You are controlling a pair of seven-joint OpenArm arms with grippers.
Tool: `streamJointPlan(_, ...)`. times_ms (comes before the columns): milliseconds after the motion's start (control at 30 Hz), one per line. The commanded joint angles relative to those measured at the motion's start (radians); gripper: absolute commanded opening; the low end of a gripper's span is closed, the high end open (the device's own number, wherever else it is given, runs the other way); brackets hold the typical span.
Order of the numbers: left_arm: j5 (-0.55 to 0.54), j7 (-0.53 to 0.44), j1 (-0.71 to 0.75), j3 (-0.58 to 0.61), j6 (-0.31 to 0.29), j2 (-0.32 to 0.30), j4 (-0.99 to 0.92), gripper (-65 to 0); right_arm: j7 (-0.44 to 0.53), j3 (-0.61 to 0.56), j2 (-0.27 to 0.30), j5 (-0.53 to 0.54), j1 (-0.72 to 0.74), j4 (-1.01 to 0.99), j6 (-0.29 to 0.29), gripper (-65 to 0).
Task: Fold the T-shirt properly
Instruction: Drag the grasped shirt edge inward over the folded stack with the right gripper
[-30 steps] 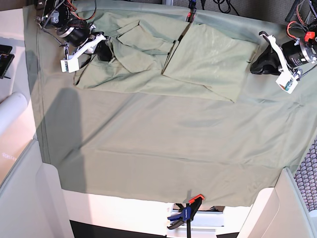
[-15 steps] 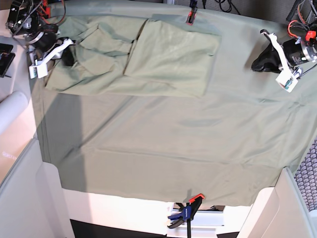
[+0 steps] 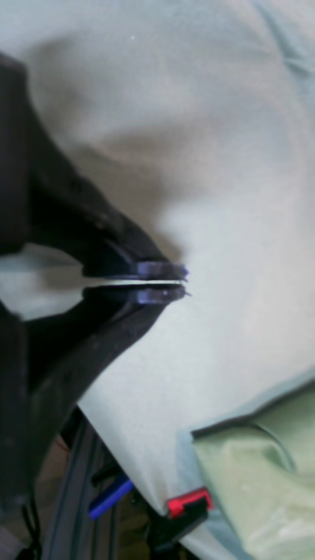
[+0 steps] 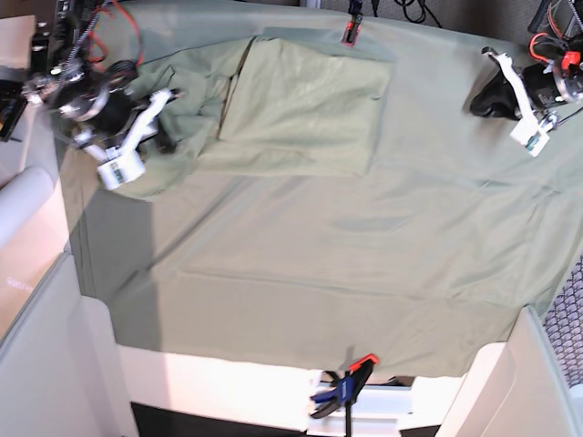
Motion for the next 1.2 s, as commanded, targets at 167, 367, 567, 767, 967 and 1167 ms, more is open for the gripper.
streamJointPlan(167, -0.035, -0.016, 0.000, -0.008, -0.006, -0.020, 0.012, -63.7, 0.019, -0.248, -0.116, -0.138, 0.011, 0.048, 0.000, -65.0)
streamJointPlan(367, -0.084, 0.011, 0.000, -0.008, -0.006, -0.020, 0.012, -63.7, 0.030, -0.415, -0.275, -0.310, 0.011, 0.048, -0.086, -65.0)
streamJointPlan(567, -0.132, 0.037, 0.000, -0.008, -0.006, -0.020, 0.012, -63.7, 0.031, -0.534, -0.363, -0.419, 0.014, 0.046, -0.105, -65.0)
streamJointPlan(767, -0.196, 0.066, 0.000, -0.008, -0.006, -0.019, 0.012, -63.7, 0.030, -0.573, -0.391, -0.471, 0.014, 0.042, -0.105, -65.0)
streamJointPlan(967, -0.212, 0.100, 0.005, -0.008, -0.006, -0.019, 0.012, -63.7, 0.029, -0.573, -0.367, -0.562, 0.014, 0.057, -0.159, -65.0)
streamJointPlan(1167, -0.212, 0.104, 0.017, -0.008, -0.006, -0.019, 0.012, -63.7, 0.029, -0.552, -0.301, -0.616, 0.014, 0.085, -0.177, -65.0)
